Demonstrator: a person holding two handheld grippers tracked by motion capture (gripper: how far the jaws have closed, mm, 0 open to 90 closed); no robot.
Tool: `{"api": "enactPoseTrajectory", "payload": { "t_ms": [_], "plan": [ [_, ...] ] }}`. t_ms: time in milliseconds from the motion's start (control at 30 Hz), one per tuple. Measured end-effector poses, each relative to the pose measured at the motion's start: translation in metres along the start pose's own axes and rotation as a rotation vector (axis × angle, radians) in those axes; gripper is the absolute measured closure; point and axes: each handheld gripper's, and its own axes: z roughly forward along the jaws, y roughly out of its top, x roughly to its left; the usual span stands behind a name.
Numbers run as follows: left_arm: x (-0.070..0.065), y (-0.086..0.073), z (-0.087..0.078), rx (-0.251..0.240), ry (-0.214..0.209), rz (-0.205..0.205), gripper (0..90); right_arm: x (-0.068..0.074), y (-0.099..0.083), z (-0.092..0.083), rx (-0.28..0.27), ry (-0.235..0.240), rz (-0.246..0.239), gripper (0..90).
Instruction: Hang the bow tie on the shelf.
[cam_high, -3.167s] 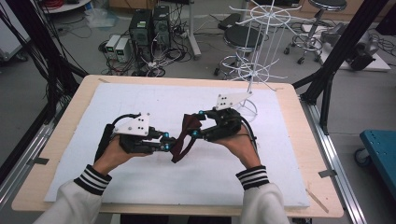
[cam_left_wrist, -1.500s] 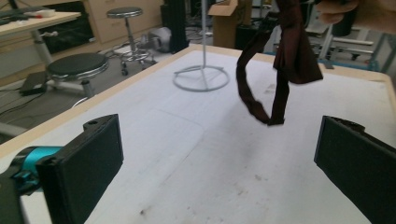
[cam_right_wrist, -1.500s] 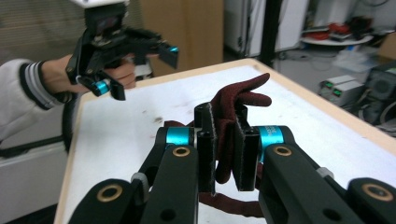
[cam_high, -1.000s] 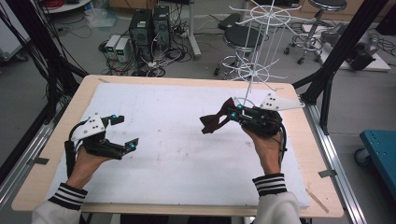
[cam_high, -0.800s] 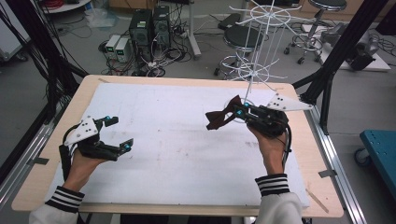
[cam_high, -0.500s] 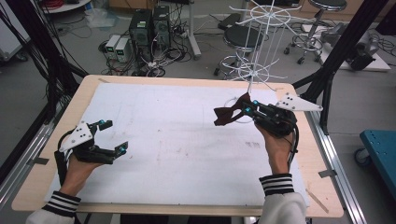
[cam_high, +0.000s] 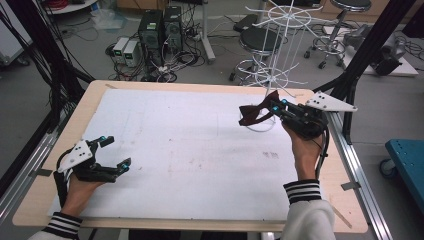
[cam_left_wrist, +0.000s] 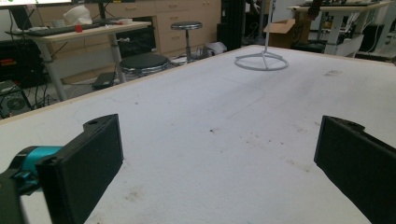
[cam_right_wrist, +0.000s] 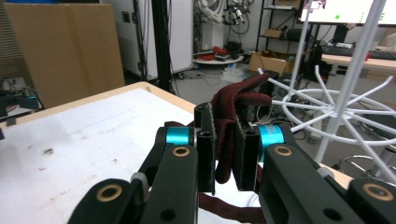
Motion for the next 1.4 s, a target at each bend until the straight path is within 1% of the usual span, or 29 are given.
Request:
{"api": "enactPoseTrajectory", "payload": {
  "t_ms": [200, 300, 433, 600, 633, 867, 933, 1033, 1067, 1100, 1167, 1200, 1333, 1400],
  "plan": [
    [0.001, -0.007, -0.004, -0.032, -0.003, -0.006, 1.7, -0.004, 0.005, 0.000, 0.006, -0.023, -0.005, 82.6],
    [0.001, -0.011, -0.005, -0.042, -0.002, -0.010, 1.7, -0.007, 0.006, 0.001, 0.007, -0.036, 0.002, 82.6],
    [0.001, -0.014, -0.006, -0.061, 0.011, -0.019, 1.7, -0.011, 0.007, 0.004, 0.007, -0.052, 0.008, 82.6],
    [0.001, -0.017, -0.007, -0.073, 0.010, -0.018, 1.7, -0.015, 0.014, 0.009, 0.000, -0.066, 0.007, 82.7],
    [0.001, -0.017, -0.007, -0.077, 0.013, -0.012, 1.7, -0.016, 0.016, 0.010, 0.002, -0.070, 0.003, 82.6],
    [0.002, -0.018, -0.007, -0.076, 0.008, -0.018, 1.7, -0.018, 0.024, 0.018, 0.035, -0.097, -0.011, 82.6],
    [0.001, -0.021, -0.007, -0.094, 0.008, -0.022, 1.7, -0.019, 0.026, 0.020, 0.043, -0.100, -0.009, 82.6],
    [0.001, -0.025, -0.007, -0.080, 0.007, -0.022, 1.7, -0.021, 0.028, 0.023, 0.046, -0.106, -0.022, 82.6],
    [0.001, -0.026, -0.007, -0.081, 0.005, -0.026, 1.7, -0.021, 0.028, 0.024, 0.049, -0.111, -0.026, 82.6],
    [0.001, -0.025, -0.008, -0.088, 0.007, -0.020, 1.7, -0.022, 0.028, 0.025, 0.051, -0.113, -0.021, 82.6],
    [0.001, -0.026, -0.008, -0.096, 0.008, -0.028, 1.7, -0.023, 0.028, 0.026, 0.060, -0.120, -0.022, 82.6],
    [0.001, -0.026, -0.008, -0.096, 0.007, -0.027, 1.7, -0.023, 0.029, 0.027, 0.057, -0.119, -0.026, 82.6],
    [0.000, -0.026, -0.009, -0.098, 0.008, -0.013, 1.7, -0.024, 0.029, 0.031, 0.085, -0.132, -0.037, 82.5],
    [0.000, -0.027, -0.009, -0.105, 0.009, -0.016, 1.7, -0.026, 0.028, 0.034, 0.094, -0.142, -0.039, 82.5]
  ]
}}
